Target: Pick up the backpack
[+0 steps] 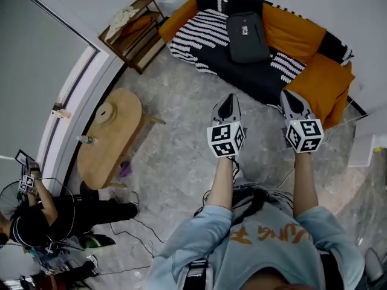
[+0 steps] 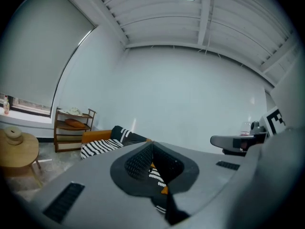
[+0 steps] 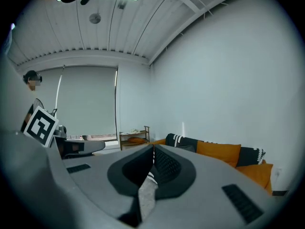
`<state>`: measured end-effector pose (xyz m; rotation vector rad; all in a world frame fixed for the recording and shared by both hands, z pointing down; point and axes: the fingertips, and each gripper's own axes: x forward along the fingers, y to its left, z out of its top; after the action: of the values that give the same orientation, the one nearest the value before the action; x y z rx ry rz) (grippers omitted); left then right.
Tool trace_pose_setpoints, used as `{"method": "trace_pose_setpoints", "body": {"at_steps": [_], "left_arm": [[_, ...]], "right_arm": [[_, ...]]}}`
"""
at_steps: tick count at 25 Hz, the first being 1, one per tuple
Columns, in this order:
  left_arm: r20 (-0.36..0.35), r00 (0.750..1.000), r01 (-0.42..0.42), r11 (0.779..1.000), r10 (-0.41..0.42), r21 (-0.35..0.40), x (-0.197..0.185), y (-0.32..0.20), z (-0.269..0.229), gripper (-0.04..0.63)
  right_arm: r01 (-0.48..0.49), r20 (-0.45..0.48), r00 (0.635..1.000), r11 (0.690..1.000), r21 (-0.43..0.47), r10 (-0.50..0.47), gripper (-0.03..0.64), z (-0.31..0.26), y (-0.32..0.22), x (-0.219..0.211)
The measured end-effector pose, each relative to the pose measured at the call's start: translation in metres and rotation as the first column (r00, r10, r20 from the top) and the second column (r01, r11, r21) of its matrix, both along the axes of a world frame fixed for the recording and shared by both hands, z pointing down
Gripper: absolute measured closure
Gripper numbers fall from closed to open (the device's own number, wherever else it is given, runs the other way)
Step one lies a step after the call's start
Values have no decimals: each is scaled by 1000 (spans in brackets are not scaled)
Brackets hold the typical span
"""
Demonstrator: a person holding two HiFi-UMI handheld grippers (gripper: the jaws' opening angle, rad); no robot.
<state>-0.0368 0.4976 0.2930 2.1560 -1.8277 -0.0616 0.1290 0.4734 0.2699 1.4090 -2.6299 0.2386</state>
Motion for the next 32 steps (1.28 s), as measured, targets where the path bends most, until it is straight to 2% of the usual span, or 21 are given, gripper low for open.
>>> {"method": "trace_pose_setpoints", "body": {"at_steps": [6, 14, 17, 22, 27, 32], "left_arm": [[-68, 997, 24, 1000, -23, 18, -45, -24, -3, 574], [-116, 993, 37, 997, -28, 71, -68, -55, -21, 574], [-94, 996, 10, 996, -2, 84, -64, -69, -24, 574], [-53, 997, -53, 987, 62, 152, -56, -101, -40, 574], [-12, 1000, -20, 993, 21, 112, -69, -154, -18, 574], [-47, 999, 13, 999, -11, 32, -71, -232, 13, 574]], "right_arm": [[31, -51, 998, 999, 10, -30, 589, -6, -22, -39], [46, -52, 998, 994, 97, -41, 589, -50, -56, -58], [37, 27, 999, 995, 95, -40, 589, -63, -75, -56], [81, 137, 984, 976, 200, -110, 589, -105, -114, -64], [101, 181, 975, 985, 141, -126, 589, -66, -183, -69], [97, 217, 970, 992, 76, -112, 588, -42, -277, -60]]}}
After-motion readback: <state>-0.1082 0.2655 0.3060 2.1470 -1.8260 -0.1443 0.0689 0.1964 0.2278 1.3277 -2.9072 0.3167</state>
